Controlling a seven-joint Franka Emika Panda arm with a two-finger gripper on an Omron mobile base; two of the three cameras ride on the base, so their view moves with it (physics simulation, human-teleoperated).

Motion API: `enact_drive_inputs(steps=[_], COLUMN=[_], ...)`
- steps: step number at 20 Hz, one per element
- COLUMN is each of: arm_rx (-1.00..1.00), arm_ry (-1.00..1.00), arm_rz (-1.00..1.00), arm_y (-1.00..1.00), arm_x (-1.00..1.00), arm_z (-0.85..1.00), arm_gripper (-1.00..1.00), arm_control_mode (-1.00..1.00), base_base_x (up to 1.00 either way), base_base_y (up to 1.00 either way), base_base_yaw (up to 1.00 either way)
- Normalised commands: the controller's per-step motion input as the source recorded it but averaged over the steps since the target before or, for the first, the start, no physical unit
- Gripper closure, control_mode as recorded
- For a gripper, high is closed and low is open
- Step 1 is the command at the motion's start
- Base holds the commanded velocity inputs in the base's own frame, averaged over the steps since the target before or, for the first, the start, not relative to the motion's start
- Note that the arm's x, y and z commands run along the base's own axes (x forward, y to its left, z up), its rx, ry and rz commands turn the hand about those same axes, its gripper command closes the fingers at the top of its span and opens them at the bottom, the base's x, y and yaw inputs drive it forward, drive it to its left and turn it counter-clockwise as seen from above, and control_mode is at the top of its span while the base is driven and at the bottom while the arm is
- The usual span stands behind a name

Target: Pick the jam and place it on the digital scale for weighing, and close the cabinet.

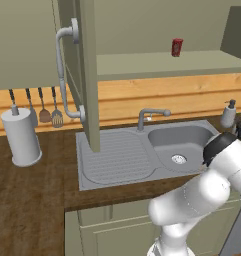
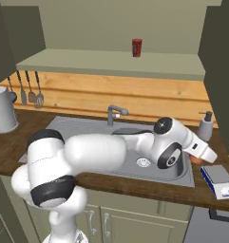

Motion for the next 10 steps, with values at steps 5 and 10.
enact_drive_inputs(steps=[5,10], arm_rx=[0.0,0.0], arm_ry=[-0.09,0.04], arm_rz=[0.0,0.0], arm_y=[-0.31,-0.44], arm_x=[0.0,0.0], arm_z=[-0.42,-0.12], arm_gripper=[1.0,1.0], arm_control_mode=[-1.0,-1.0], base_base_x=[0.0,0.0], base_base_y=[0.0,0.0], base_base_yaw=[0.0,0.0])
